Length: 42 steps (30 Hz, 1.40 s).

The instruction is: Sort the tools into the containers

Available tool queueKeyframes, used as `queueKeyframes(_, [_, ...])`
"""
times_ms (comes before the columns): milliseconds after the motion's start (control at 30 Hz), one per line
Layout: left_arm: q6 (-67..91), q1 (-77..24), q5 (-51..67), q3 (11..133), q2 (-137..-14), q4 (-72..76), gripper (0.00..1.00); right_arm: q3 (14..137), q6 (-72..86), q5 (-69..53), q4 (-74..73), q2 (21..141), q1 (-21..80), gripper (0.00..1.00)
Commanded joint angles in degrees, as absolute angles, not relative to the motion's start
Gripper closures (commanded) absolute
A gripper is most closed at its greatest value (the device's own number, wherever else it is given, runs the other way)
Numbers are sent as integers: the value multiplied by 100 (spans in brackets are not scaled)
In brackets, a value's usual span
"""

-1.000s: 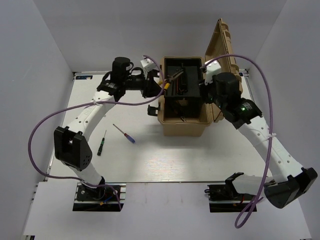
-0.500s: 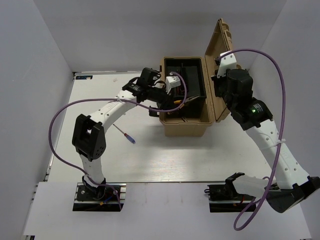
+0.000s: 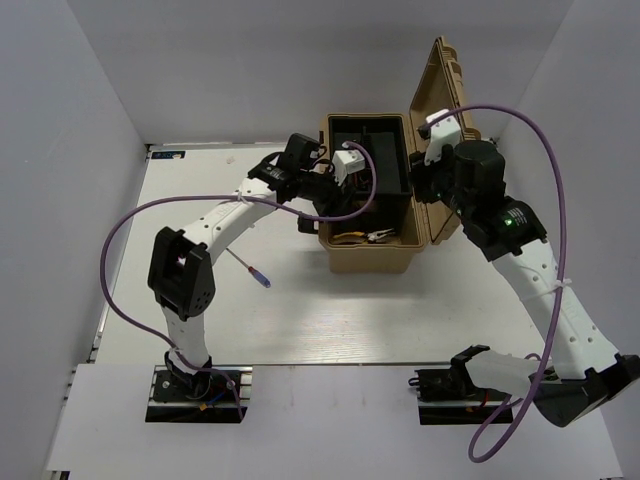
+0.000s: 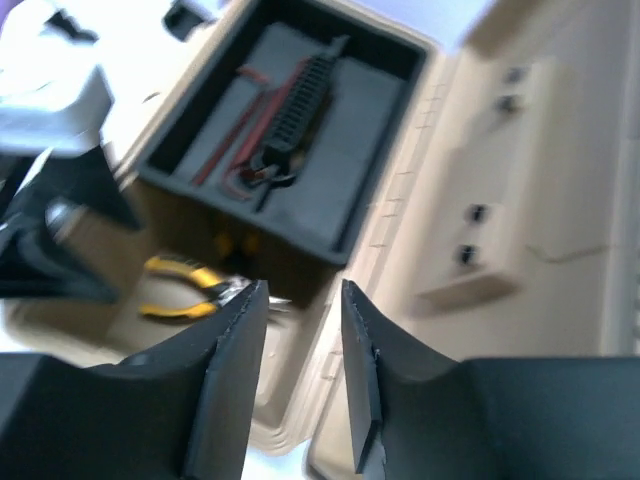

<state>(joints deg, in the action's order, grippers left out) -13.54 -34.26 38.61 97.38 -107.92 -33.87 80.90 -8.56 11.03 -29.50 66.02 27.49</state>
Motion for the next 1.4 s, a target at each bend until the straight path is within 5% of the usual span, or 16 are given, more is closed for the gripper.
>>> queueKeyframes(0, [-1258,-3445,3718,9914,-10372,-3261,26,8077,-870,194,-3111,6530,2742,58])
queueKeyframes(100, [-986,-3445,3718,9757,-9933,-2849,26,8033,-957,-718,-3252,6513,2733,62])
queueKeyframes(233, [-143,-3384,2999,8663,-8774,-1787,29,7972,-1458,-2344,-3672,6574,2751,83])
queueKeyframes(267, [33,-3332,2327,8361,-8458,-1506,34,7954,-1572,-2764,-3717,6592,2760,88])
queueKeyframes(300, [200,-3331,1798,8089,-7803,-1207,64,7902,-1608,-2969,-3753,6618,2777,92])
queueKeyframes(367, [710,-3331,274,7306,-7201,-1238,100,7762,-1583,-3382,-3692,6758,2786,100])
queueKeyframes(500, [1475,-3261,-1869,6305,-6172,-2420,100,7664,-1328,-3349,-3323,7249,3197,100])
queueKeyframes(600, [2239,-3129,-2714,5401,-5556,-3161,56,7971,-1169,-2857,-3374,8005,3734,100])
queueKeyframes(633, [2485,-3059,-3038,5196,-5398,-3338,27,8224,-1143,-2569,-3401,8198,4205,95])
queueKeyframes(733, [3618,-2945,-3732,4642,-4660,-4234,8,9156,-959,-1900,-3700,9261,4935,68])
queueKeyframes(833, [4805,-2944,-4444,4579,-3738,-5260,6,10237,-520,-1442,-3928,10543,5377,49])
queueKeyframes(933, [5475,-2944,-4972,4579,-2826,-6000,6,11134,-106,-1020,-3964,11448,5572,45])
queueKeyframes(1367, [5695,-2997,-5423,4693,-2170,-6715,6,12059,378,-35,-3604,13394,6073,45])
